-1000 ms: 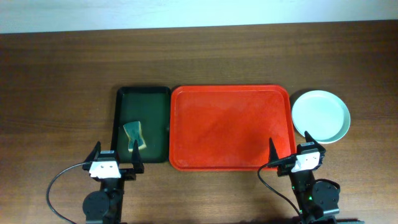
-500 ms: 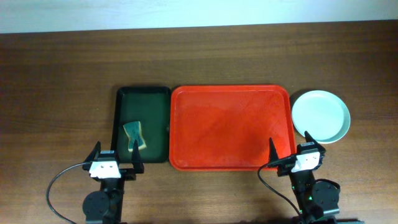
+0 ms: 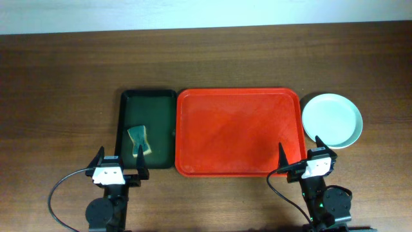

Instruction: Clean dirty plates on tray and stack at the side

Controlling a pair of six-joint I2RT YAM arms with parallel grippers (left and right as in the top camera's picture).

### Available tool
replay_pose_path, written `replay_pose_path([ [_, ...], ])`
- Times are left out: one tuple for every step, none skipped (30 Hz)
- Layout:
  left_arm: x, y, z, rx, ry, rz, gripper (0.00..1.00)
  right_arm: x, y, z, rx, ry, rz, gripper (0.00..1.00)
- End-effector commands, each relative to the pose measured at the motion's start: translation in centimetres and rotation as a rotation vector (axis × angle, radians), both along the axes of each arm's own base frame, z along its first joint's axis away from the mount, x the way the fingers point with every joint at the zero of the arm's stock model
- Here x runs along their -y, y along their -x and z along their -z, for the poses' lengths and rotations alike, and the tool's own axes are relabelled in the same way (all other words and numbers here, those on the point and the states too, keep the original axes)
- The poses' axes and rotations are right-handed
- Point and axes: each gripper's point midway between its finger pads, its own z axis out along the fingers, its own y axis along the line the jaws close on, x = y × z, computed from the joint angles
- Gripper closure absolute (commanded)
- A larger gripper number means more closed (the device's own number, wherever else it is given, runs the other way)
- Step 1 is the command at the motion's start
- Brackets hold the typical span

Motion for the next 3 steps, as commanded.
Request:
replay_pose_path([
  [0.22, 0.03, 0.10, 0.000, -0.014, 0.016, 0.01, -0.02, 0.03, 0.25, -0.005, -0.006, 0.003, 0.02],
  [0.22, 0.03, 0.10, 0.000, -0.014, 0.016, 0.01, -0.02, 0.03, 0.25, -0.005, -0.006, 0.003, 0.02],
  [0.22, 0.03, 0.10, 0.000, -0.014, 0.016, 0.01, -0.02, 0.03, 0.25, -0.005, -0.006, 0.003, 0.01],
])
